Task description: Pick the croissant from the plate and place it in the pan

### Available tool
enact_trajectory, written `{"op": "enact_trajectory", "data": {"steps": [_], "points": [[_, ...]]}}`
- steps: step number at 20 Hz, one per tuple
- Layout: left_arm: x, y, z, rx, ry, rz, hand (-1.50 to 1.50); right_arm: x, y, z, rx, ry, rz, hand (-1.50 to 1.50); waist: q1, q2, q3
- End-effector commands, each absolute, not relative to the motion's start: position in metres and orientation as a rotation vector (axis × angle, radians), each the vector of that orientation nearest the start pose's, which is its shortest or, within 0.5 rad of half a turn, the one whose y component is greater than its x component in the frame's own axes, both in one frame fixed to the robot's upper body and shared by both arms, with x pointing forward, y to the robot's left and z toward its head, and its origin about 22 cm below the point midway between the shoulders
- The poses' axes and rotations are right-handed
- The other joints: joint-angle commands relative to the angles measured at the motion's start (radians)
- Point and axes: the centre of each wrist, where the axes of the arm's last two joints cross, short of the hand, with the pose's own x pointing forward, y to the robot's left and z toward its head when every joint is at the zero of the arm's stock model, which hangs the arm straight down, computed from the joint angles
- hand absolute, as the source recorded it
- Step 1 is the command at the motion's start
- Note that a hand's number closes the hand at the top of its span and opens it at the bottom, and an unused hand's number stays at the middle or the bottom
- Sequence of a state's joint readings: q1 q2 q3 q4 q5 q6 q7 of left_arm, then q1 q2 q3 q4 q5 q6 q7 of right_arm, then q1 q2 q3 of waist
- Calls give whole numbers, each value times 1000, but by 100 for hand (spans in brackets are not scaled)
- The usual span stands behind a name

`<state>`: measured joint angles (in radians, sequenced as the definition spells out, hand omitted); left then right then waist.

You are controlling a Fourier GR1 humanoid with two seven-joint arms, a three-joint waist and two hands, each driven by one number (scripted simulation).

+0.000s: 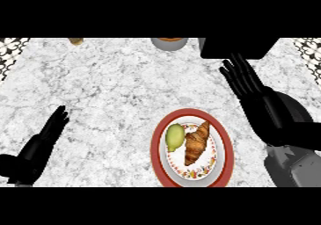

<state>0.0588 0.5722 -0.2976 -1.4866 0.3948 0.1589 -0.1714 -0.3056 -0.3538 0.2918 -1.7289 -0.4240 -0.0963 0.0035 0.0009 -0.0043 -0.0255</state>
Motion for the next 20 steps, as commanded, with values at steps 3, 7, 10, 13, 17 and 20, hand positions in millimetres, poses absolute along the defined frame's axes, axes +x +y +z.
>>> {"op": "enact_trajectory", "data": {"steps": [3,7,10,13,17,20], "points": [[223,272,-8,50,-1610,-161,0,272,-205,105,165,-1940,249,150,-4,3,25],[235,255,6,16,-1672,-92,0,263,-279,77,-453,-1766,346,150,-94,-5,11],[231,234,-1,-27,-1672,-86,0,213,-248,42,-423,-1837,36,-150,-65,-6,25],[238,222,6,-23,-1682,-97,0,160,-246,34,-427,-1830,182,-150,-42,-3,25],[238,225,17,-45,-1692,-114,0,153,-244,46,-581,-1812,301,-150,-12,1,24],[247,213,-2,-53,-1678,-123,0,142,-238,50,-591,-1736,402,-150,-15,4,24]]}}
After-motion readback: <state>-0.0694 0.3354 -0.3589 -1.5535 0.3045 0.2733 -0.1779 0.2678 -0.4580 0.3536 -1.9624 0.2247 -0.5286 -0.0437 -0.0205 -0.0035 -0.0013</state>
